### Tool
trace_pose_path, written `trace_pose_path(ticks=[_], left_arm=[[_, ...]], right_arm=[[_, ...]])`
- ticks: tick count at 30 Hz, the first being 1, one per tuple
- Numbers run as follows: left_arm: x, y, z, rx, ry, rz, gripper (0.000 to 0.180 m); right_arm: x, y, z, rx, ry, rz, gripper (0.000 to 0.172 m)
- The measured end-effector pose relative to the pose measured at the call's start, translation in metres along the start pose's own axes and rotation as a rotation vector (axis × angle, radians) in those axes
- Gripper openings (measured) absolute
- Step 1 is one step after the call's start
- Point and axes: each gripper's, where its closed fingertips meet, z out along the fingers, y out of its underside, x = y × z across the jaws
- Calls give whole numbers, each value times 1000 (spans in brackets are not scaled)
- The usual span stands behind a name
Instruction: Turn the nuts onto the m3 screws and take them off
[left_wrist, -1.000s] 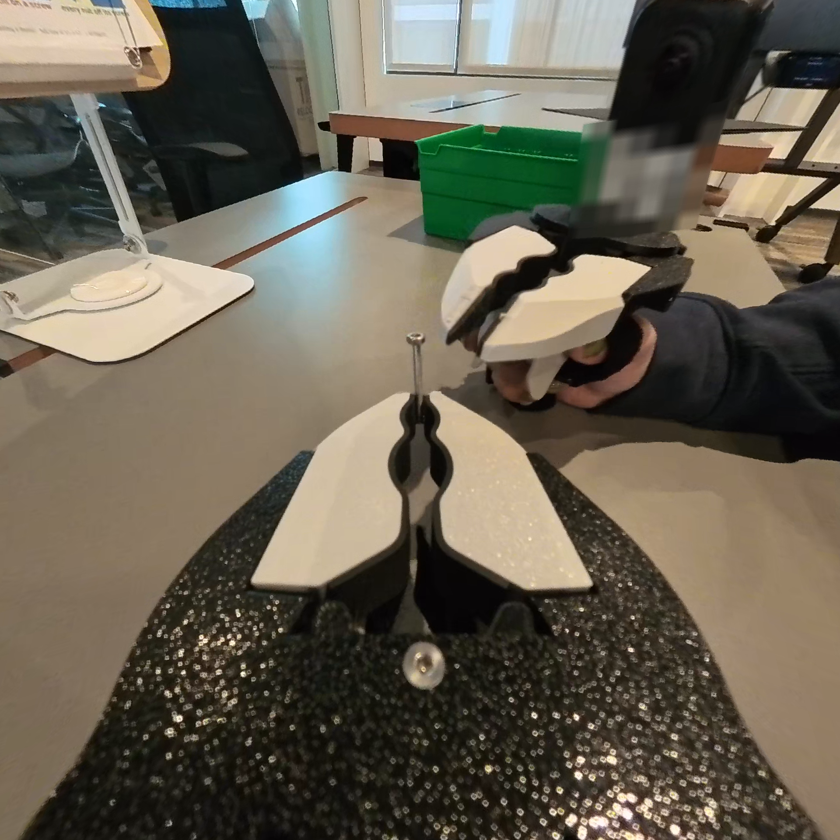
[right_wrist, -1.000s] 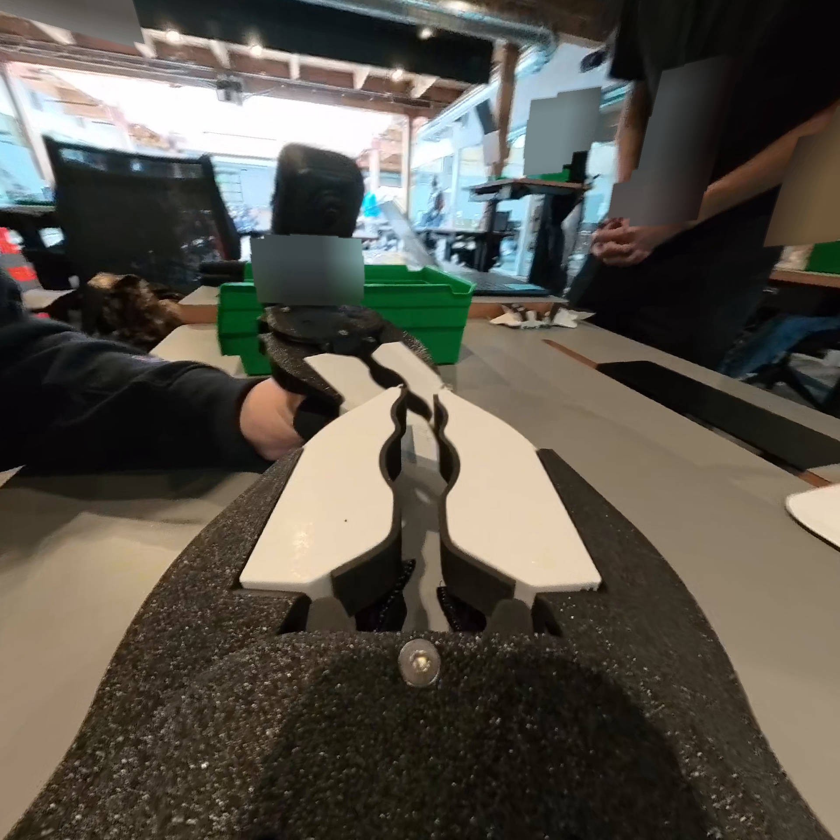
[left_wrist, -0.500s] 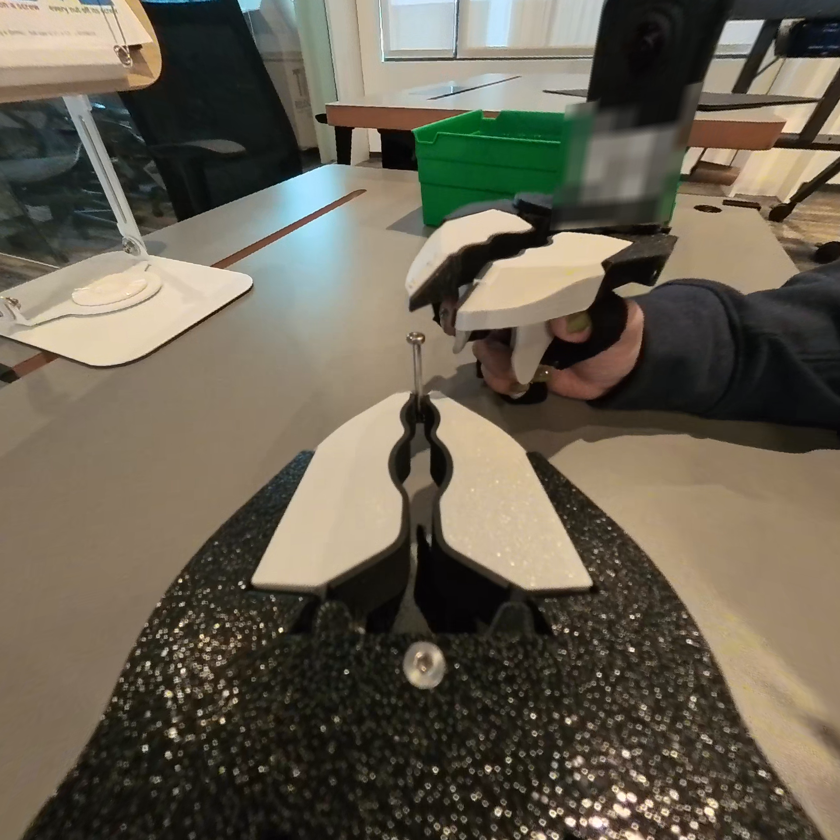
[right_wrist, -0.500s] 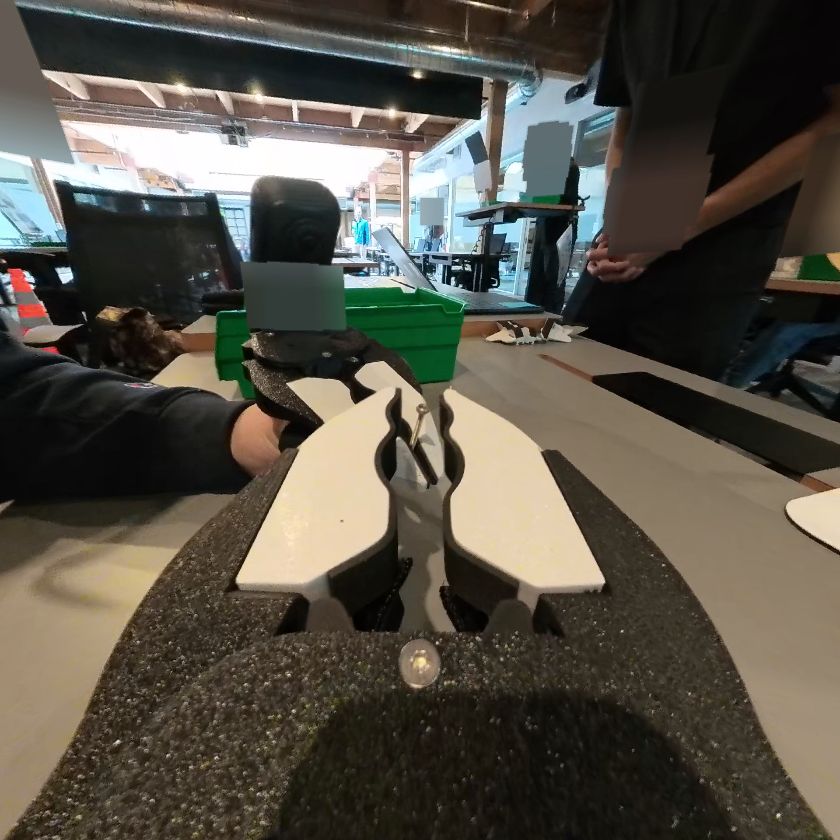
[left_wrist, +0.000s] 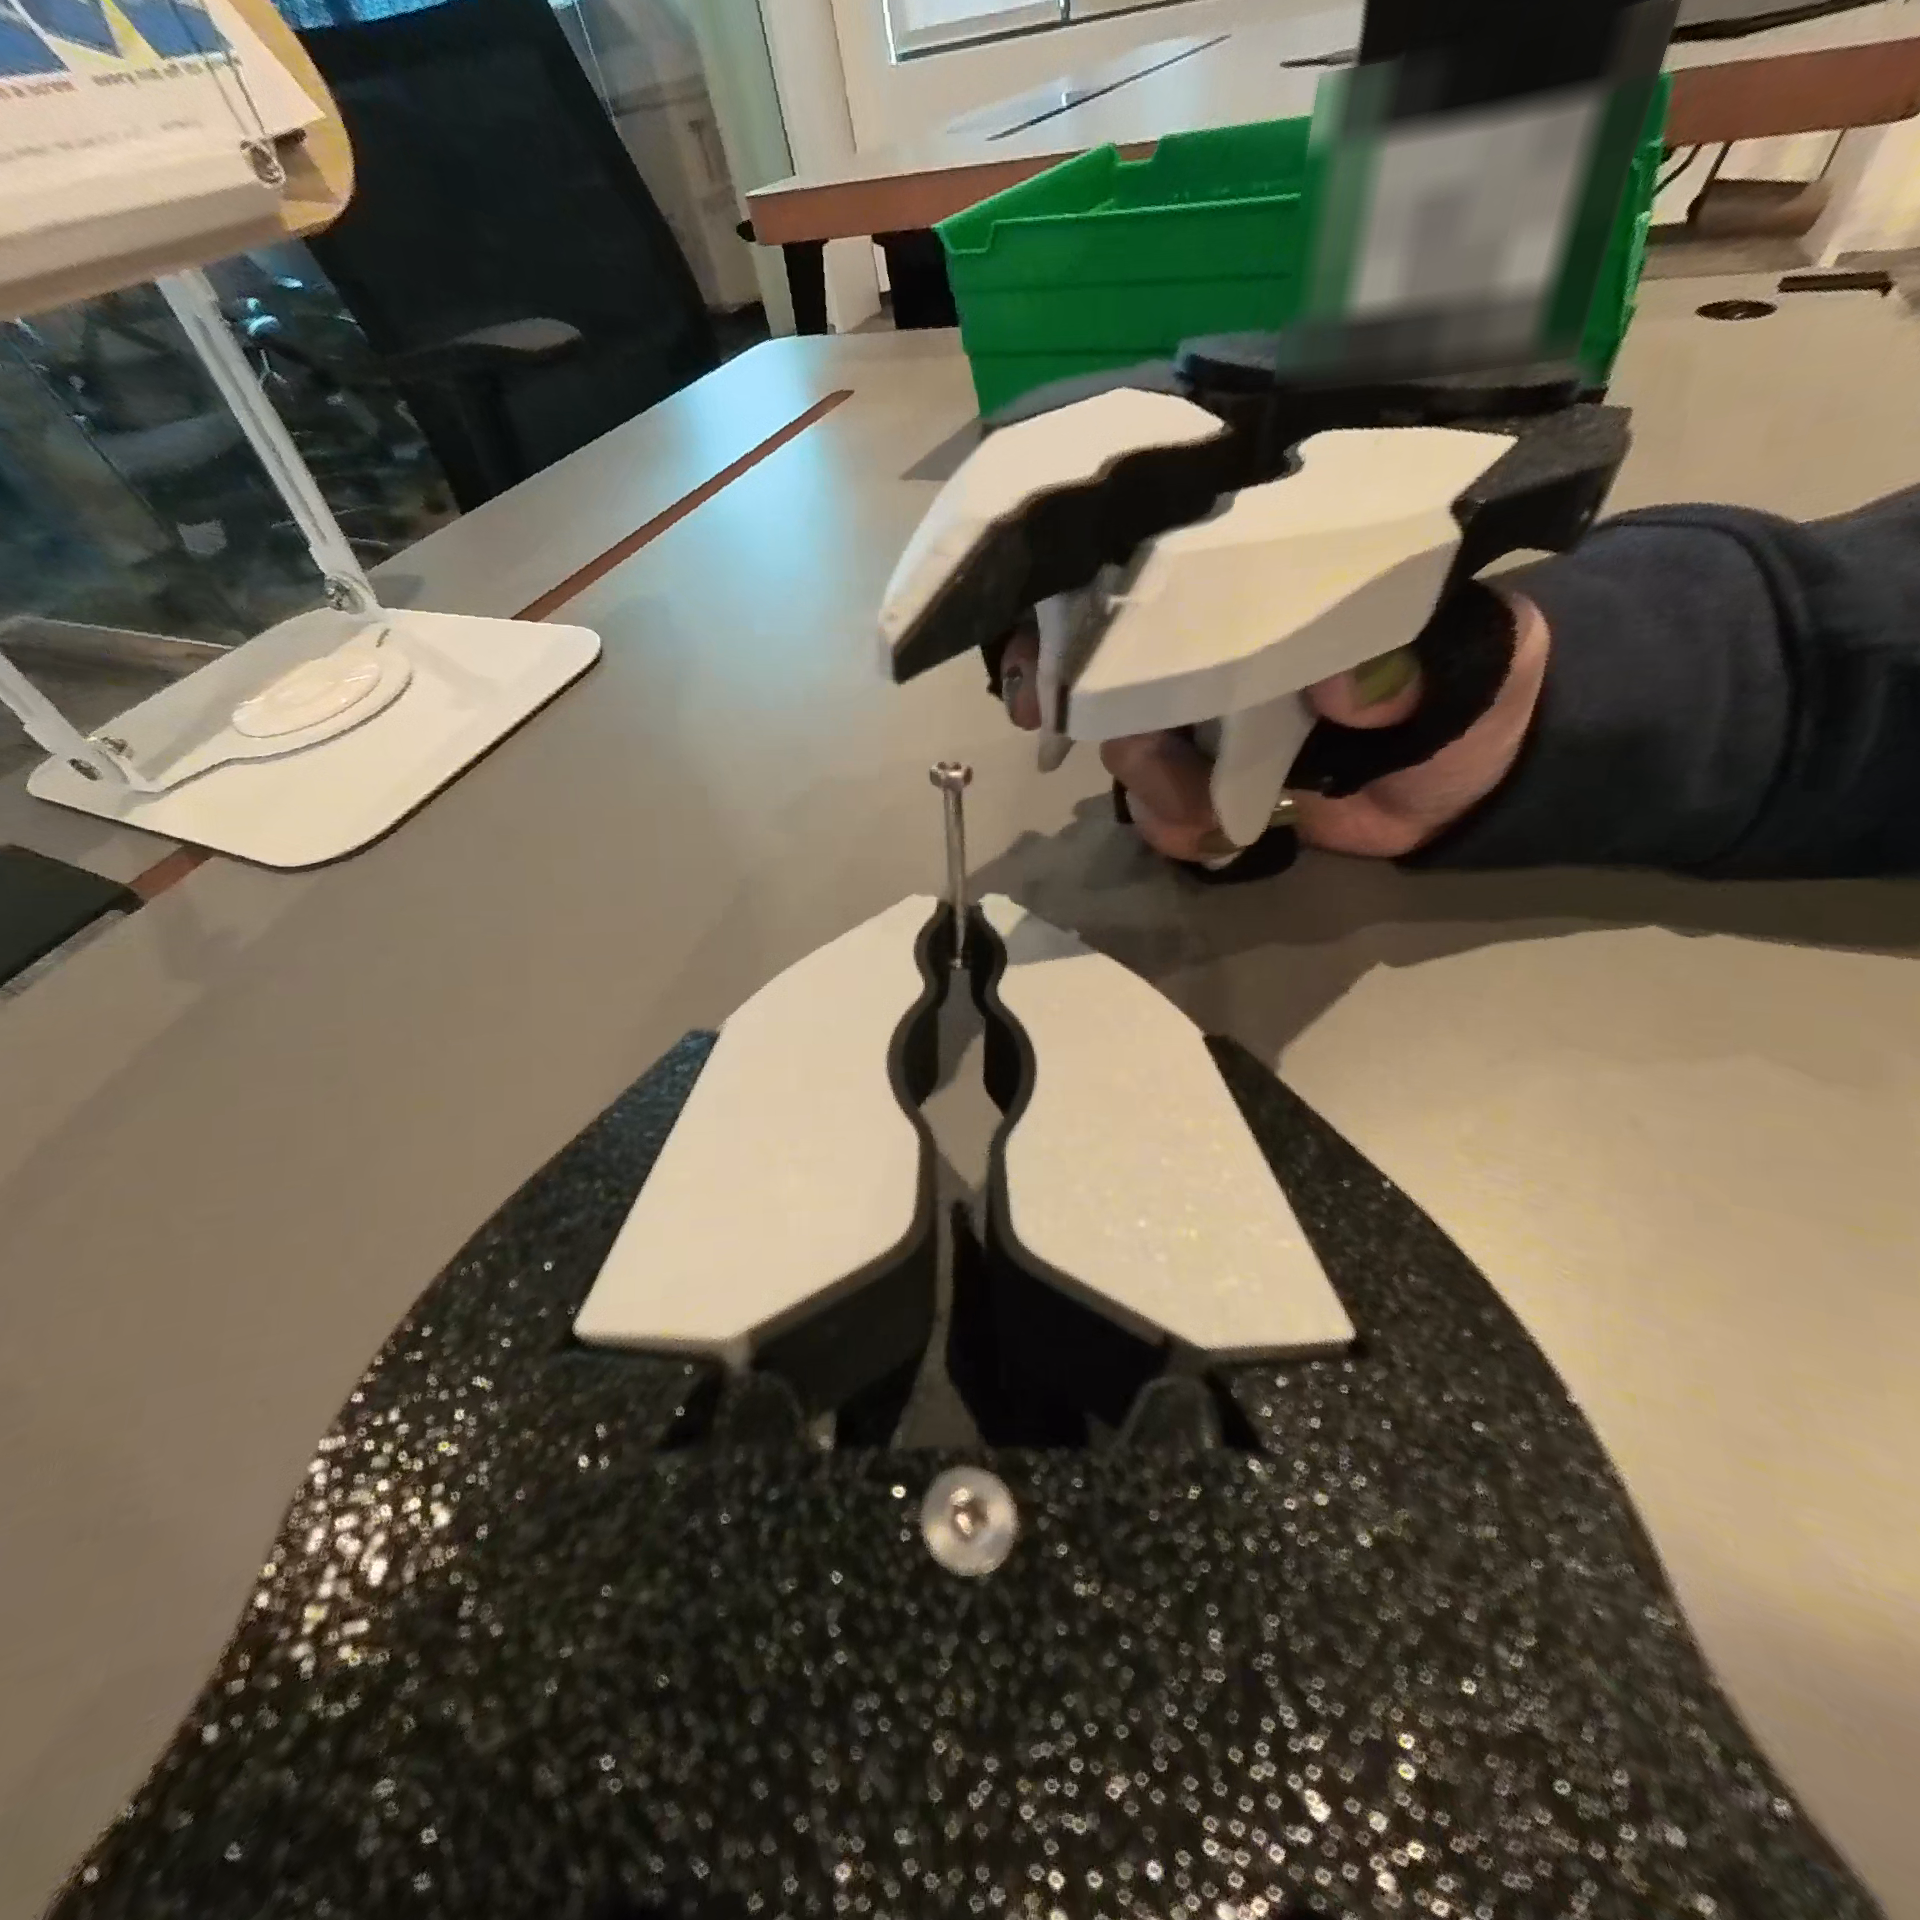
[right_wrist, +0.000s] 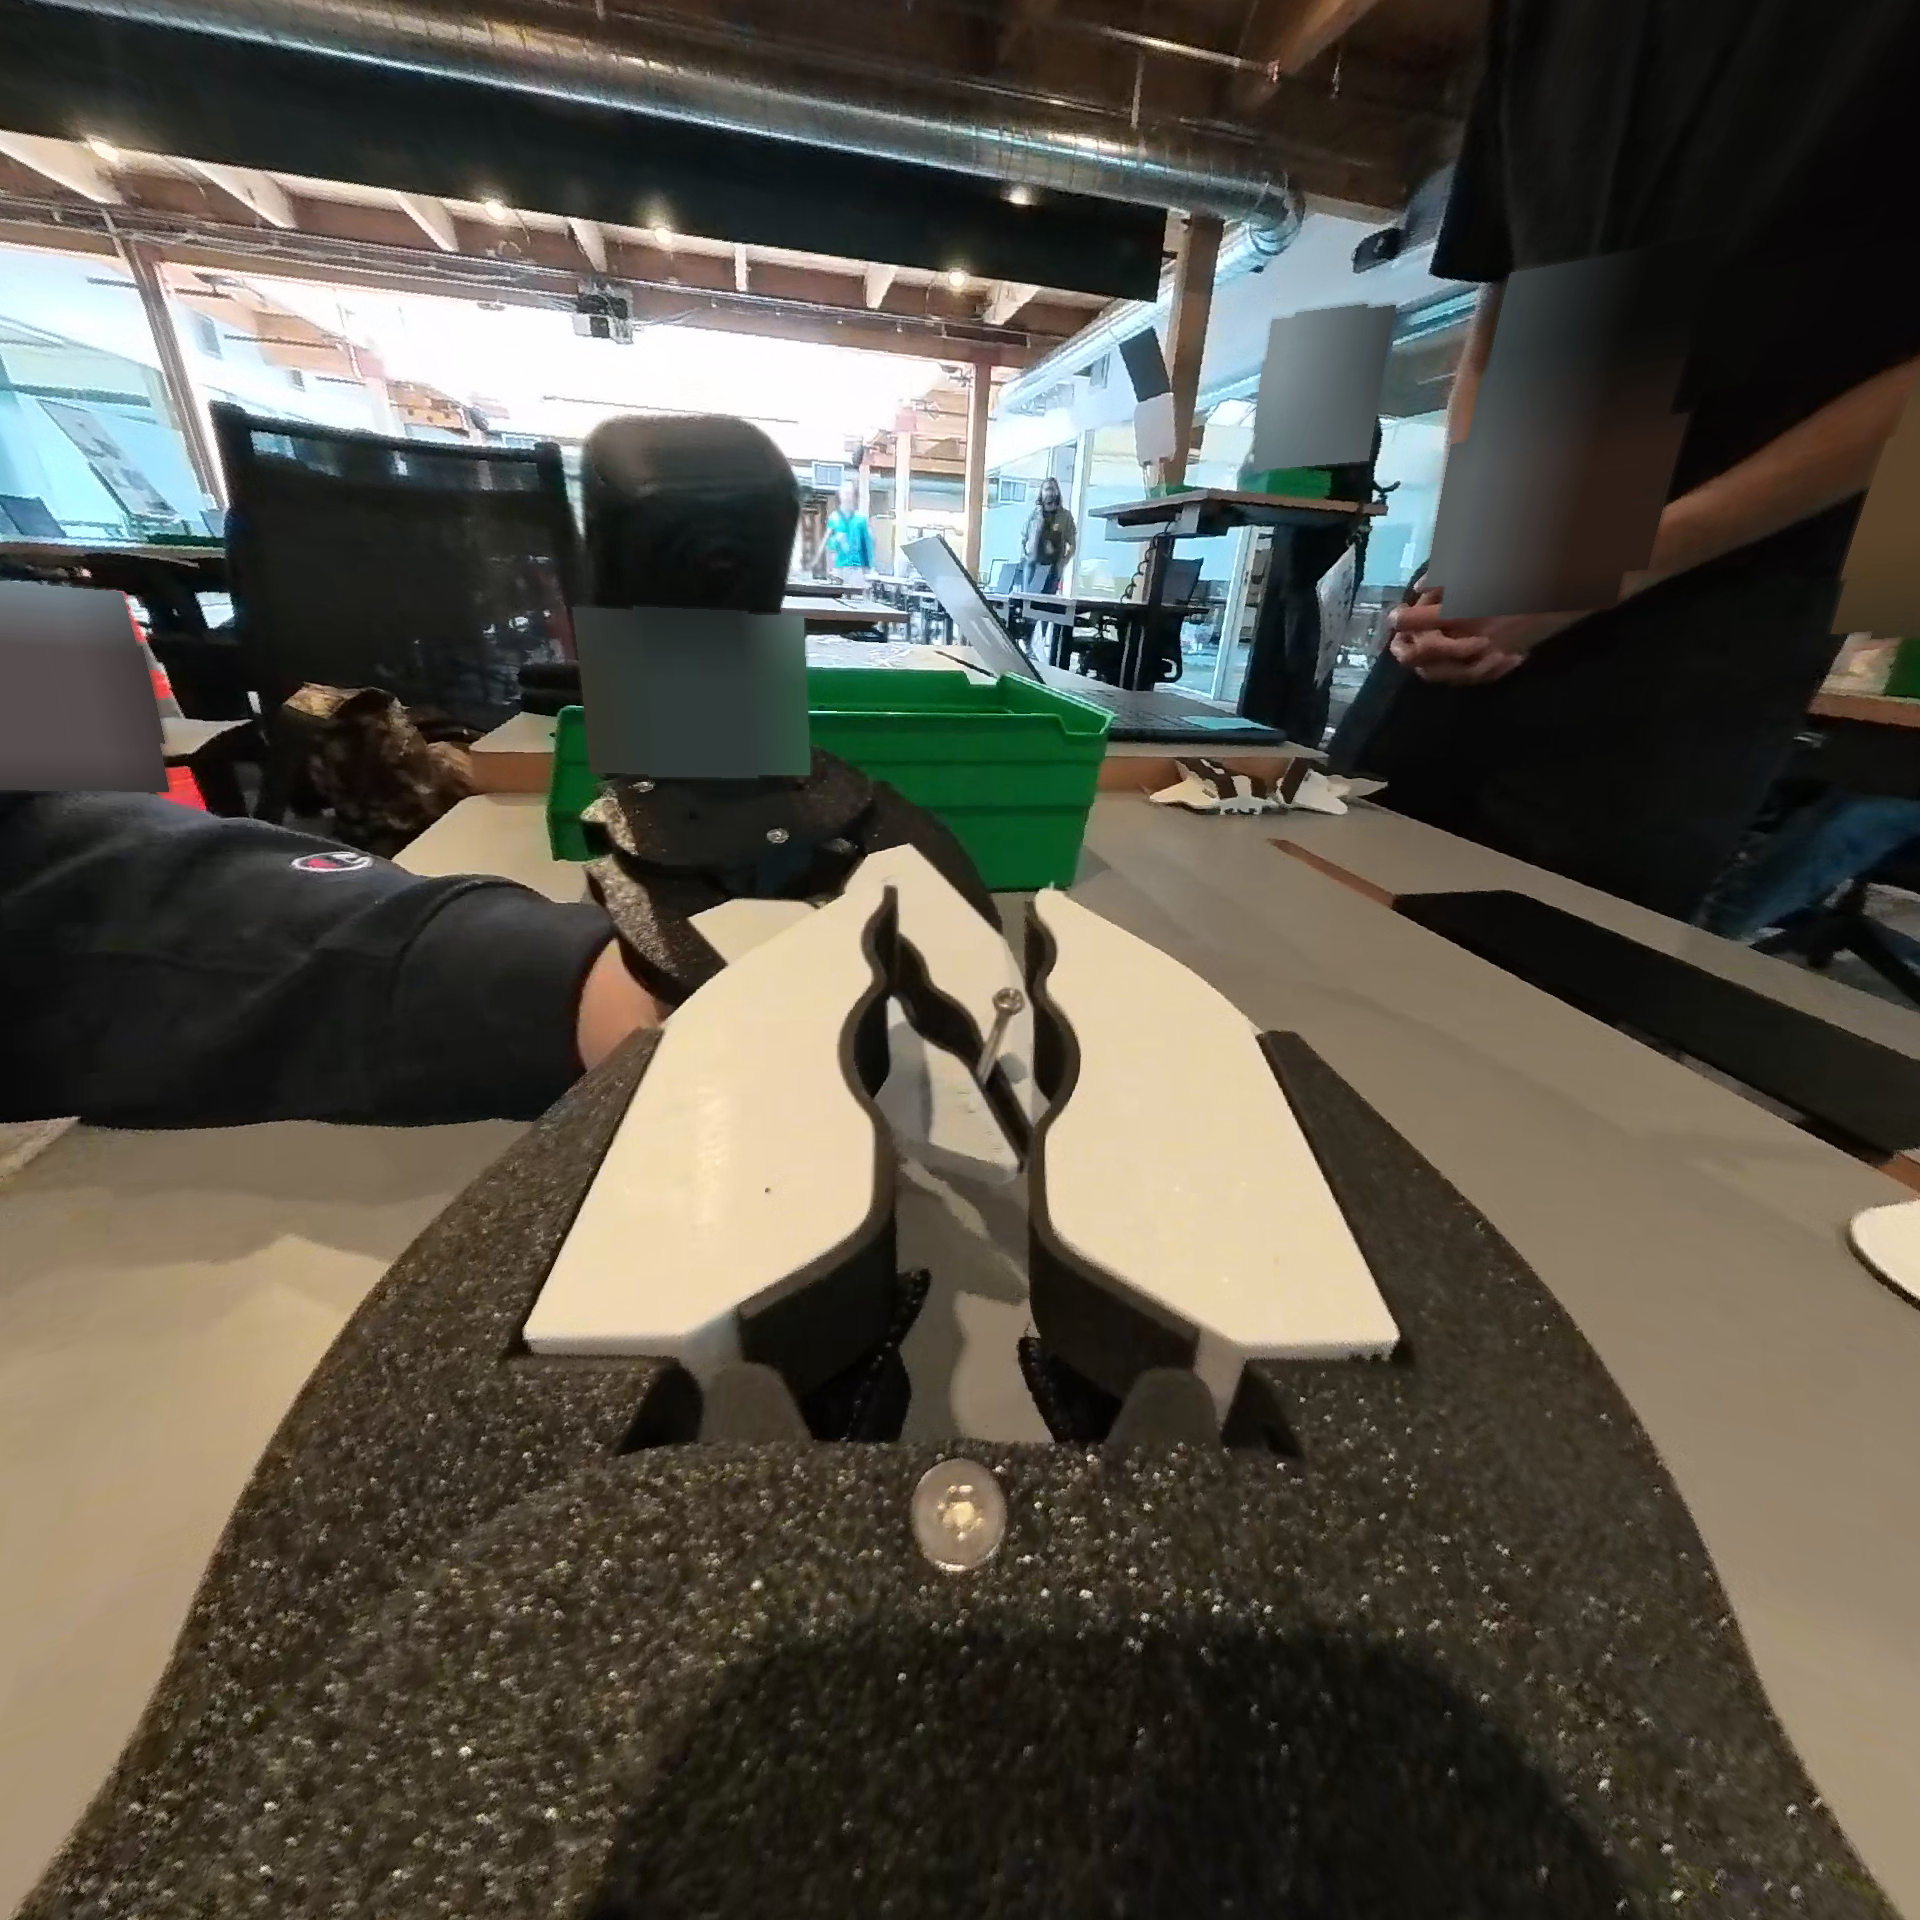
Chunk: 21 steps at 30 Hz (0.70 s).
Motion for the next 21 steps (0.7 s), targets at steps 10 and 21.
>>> trace_pose_path(ticks=[10,21], left_arm=[[-1,0,-3,10,18,-17,2],[-19,2,-11,29,42,-72,2]], right_arm=[[-3,9,-2,-78,-33,-41,23],[14,18,10,-112,-180,-13,22]])
